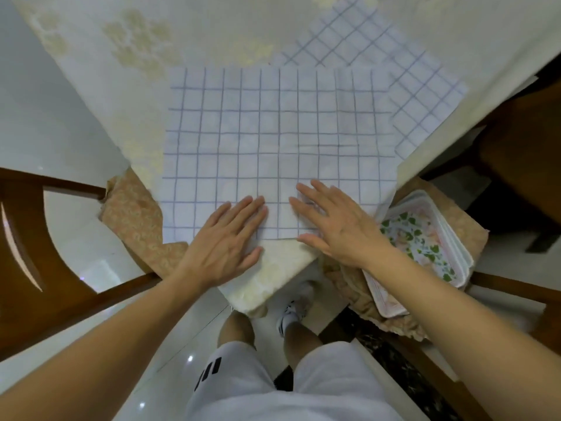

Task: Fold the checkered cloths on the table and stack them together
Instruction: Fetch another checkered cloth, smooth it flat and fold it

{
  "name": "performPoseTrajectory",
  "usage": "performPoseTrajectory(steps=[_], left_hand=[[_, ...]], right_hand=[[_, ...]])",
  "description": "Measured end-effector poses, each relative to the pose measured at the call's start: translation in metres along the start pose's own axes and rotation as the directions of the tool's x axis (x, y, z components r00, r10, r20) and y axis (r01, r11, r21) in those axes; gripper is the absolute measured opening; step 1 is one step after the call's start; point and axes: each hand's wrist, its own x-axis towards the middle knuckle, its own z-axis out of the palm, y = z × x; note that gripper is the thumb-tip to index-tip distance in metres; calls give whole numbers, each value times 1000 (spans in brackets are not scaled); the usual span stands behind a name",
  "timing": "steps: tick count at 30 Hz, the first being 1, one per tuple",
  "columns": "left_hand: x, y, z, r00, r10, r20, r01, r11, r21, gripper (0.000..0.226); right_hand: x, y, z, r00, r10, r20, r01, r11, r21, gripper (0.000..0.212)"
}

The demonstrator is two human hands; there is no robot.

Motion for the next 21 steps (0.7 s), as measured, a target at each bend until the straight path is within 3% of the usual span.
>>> performPoseTrajectory(steps=[5, 12, 21], left_hand=[[1, 2, 13, 999, -14, -52, 15, 1000, 5, 71], [-3, 3, 19, 983, 15, -181, -7, 999, 42, 57], [-3, -1, 17, 974, 51, -219, -47, 999, 26, 47]], right_hand=[[3, 1, 20, 996, -78, 33, 81, 992, -98, 76], [0, -2, 29, 991, -114, -69, 101, 980, -170, 65], [-4, -8, 31, 954, -195, -228, 141, 963, -231, 46]])
